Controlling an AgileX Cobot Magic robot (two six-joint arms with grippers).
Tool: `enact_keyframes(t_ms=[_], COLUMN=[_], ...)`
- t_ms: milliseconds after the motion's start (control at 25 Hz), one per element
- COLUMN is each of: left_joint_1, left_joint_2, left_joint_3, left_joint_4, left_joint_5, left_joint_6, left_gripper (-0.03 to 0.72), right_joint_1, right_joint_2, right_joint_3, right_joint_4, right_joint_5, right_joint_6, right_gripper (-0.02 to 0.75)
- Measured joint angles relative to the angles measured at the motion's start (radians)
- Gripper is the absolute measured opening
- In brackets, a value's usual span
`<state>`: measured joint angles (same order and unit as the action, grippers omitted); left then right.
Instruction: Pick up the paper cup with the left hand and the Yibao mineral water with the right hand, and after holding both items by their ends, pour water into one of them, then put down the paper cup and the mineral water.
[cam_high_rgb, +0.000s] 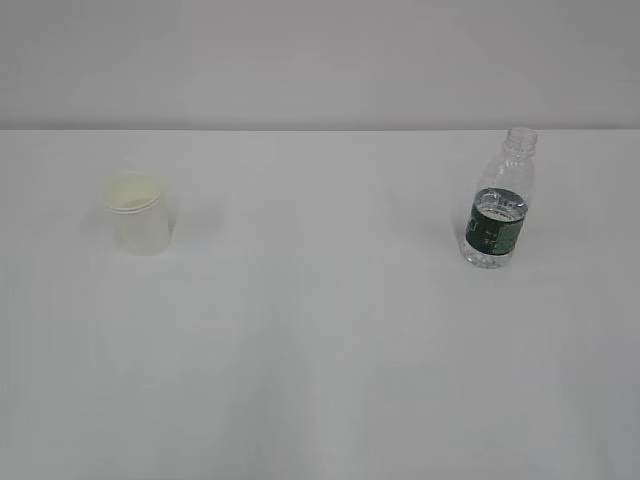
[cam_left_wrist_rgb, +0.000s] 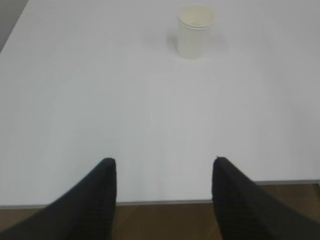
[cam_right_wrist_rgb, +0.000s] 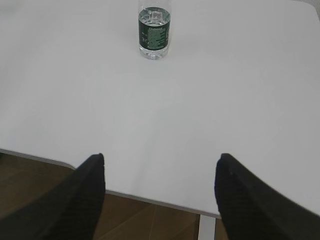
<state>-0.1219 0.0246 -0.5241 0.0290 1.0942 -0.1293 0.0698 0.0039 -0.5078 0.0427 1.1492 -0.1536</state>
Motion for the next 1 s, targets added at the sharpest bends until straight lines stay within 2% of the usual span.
enact_keyframes(t_ms=[520, 720, 1000], left_joint_1=[0.000, 0.000, 0.000], left_joint_2=[0.000, 0.000, 0.000], left_joint_3=[0.000, 0.000, 0.000], left_joint_4=[0.000, 0.000, 0.000], left_joint_5=[0.000, 0.000, 0.000], left_joint_6=[0.000, 0.000, 0.000], left_gripper=[0.428, 0.414, 0.394], right_joint_1=[-0.002, -0.071, -0.080], right_joint_2=[0.000, 0.000, 0.000], right_joint_3=[0.000, 0.000, 0.000], right_joint_4=[0.000, 0.002, 0.002], right_joint_5=[-0.002, -0.002, -0.002], right_joint_6=[-0.002, -0.002, -0.002], right_gripper=[0.519, 0.519, 0.519])
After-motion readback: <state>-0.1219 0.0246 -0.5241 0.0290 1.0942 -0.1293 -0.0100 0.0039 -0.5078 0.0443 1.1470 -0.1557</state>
